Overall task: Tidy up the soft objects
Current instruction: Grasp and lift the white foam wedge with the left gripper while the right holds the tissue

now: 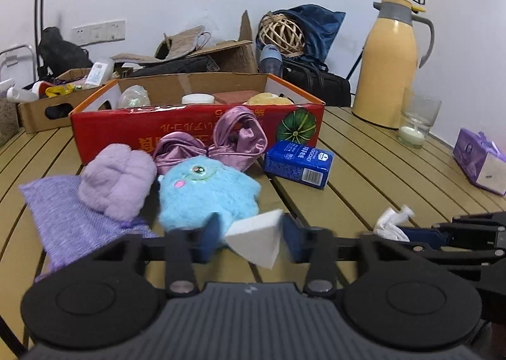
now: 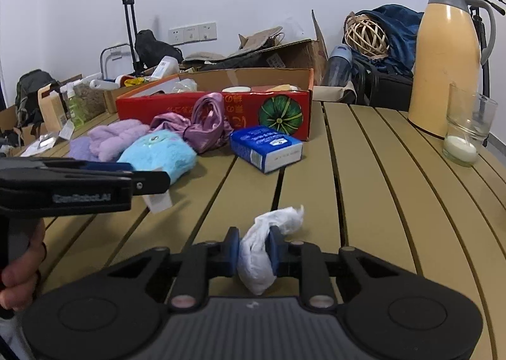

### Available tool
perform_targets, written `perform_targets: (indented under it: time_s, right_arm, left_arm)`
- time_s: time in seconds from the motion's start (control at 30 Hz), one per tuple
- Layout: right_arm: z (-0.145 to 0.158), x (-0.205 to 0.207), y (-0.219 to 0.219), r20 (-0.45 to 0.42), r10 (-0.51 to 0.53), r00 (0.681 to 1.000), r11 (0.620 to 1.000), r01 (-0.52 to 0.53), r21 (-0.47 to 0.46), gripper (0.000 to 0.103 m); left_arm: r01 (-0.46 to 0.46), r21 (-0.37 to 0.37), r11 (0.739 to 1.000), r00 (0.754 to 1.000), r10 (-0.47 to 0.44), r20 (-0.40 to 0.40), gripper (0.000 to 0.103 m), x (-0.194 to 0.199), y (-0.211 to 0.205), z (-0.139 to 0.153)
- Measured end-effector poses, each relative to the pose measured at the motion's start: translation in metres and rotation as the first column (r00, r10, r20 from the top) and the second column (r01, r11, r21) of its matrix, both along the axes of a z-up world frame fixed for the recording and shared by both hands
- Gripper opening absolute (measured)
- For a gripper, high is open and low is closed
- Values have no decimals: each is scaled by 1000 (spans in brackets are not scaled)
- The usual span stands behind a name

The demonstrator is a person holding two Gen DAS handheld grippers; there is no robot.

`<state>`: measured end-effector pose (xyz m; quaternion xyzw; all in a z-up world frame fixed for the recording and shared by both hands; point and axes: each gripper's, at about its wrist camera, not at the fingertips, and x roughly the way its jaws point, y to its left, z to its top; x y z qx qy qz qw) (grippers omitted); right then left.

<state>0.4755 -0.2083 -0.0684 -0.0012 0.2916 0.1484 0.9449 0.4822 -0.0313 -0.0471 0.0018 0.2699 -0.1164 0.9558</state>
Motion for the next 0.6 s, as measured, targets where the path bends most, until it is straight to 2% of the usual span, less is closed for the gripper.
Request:
perform_targets:
  time_s: [0.13,0.27,0.43,0.6]
  right_arm:
    - [-1,1,0,5,-2,1000,1000,2,7,19]
    - [3,-5,0,5,-8,1000,1000,8,8,18]
    - [20,-31,0,51,0,999,1000,-1,19,18]
    - [41,-59,6,103,10,995,1000,-13,25,18]
  left_arm:
    - [-1,-23,1000,1000,1,9,20,-3,2,0]
    - [-3,-62,998,1000,5,22,19,-18,10,10]
    - [1,-126,992,997,9,79,19,-58,26,34]
    - [-21,-151,988,988,44,148,19,-96,46,58]
